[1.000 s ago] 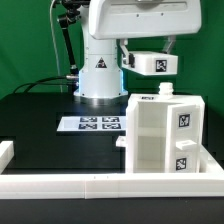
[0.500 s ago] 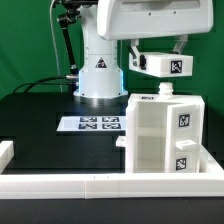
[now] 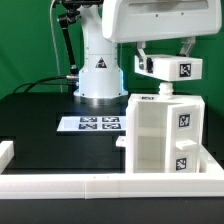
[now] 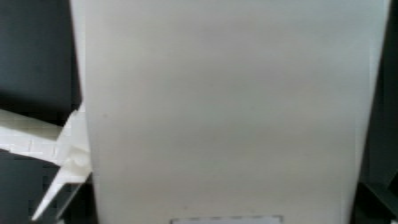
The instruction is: Assemble cabinet
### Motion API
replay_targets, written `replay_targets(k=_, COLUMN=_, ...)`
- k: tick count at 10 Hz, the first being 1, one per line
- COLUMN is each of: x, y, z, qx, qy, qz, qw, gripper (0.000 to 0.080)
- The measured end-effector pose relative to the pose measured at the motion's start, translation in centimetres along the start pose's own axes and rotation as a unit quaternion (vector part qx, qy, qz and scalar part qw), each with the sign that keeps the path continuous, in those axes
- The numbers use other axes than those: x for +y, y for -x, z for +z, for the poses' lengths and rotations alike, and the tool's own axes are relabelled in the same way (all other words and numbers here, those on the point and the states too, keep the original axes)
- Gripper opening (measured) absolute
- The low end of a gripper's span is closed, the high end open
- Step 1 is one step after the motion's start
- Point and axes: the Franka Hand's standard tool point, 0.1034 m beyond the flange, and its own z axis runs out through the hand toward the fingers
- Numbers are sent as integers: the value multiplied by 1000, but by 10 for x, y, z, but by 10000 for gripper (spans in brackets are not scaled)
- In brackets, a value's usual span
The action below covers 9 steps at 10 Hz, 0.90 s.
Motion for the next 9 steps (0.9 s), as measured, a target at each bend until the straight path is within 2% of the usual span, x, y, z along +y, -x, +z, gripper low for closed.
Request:
replay_targets(k=3, x=-1, y=0, z=9, qx=-5, qy=-1, qz=-1, qw=1000, gripper=560)
replay_targets(k=9, x=2, y=-1, z=9, qx=-2, qy=-1, qz=-7, qw=1000, gripper=560)
